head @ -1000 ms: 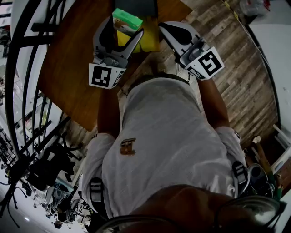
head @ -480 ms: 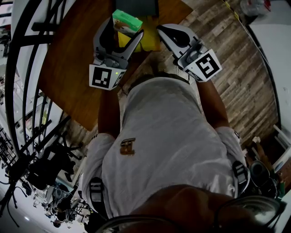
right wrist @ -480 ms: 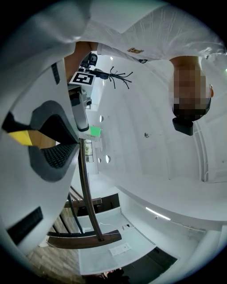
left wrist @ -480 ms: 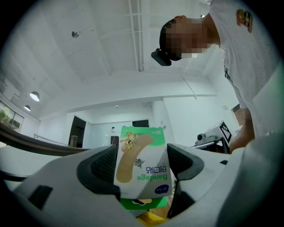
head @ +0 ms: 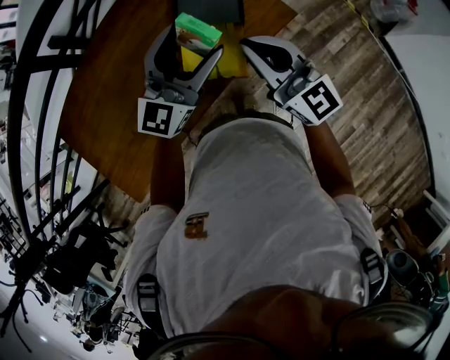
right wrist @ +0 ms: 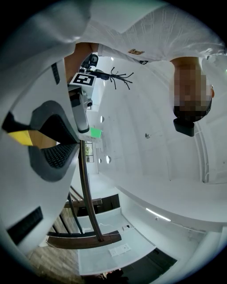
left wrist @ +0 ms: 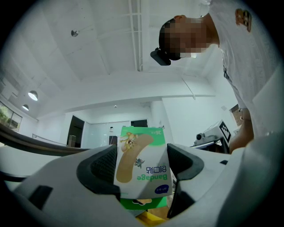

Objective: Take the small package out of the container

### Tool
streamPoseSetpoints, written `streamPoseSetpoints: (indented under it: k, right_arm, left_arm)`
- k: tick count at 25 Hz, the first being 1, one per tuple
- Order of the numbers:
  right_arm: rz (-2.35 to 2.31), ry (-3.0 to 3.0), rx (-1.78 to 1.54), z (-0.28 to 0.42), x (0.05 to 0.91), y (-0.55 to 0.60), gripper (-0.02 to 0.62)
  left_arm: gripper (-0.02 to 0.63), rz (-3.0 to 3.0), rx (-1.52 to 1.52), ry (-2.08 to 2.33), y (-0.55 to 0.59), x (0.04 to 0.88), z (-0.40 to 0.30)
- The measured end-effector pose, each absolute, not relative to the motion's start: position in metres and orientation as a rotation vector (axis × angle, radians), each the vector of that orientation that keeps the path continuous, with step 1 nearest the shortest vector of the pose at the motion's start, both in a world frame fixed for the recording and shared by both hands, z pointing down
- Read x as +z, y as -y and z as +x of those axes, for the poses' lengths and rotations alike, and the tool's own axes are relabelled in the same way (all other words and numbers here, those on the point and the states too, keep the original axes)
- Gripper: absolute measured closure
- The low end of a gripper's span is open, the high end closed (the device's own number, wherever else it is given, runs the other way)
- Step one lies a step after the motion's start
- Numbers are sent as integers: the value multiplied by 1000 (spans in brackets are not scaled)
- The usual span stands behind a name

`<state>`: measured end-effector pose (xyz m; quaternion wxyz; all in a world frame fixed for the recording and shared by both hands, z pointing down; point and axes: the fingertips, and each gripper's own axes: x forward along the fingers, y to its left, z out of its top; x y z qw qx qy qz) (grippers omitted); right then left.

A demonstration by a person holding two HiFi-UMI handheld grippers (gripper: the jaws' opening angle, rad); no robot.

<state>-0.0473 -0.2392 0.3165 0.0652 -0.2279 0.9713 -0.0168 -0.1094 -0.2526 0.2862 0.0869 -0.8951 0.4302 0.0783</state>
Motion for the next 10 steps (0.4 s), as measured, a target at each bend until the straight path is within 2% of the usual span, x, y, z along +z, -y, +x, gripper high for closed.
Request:
streamPoseSetpoints:
  k: [10]
  right_arm:
    - [-688,-2938,-52,-48,319,237,563]
  left_arm:
    - [222,-2676,215,-1268,252,290,-108]
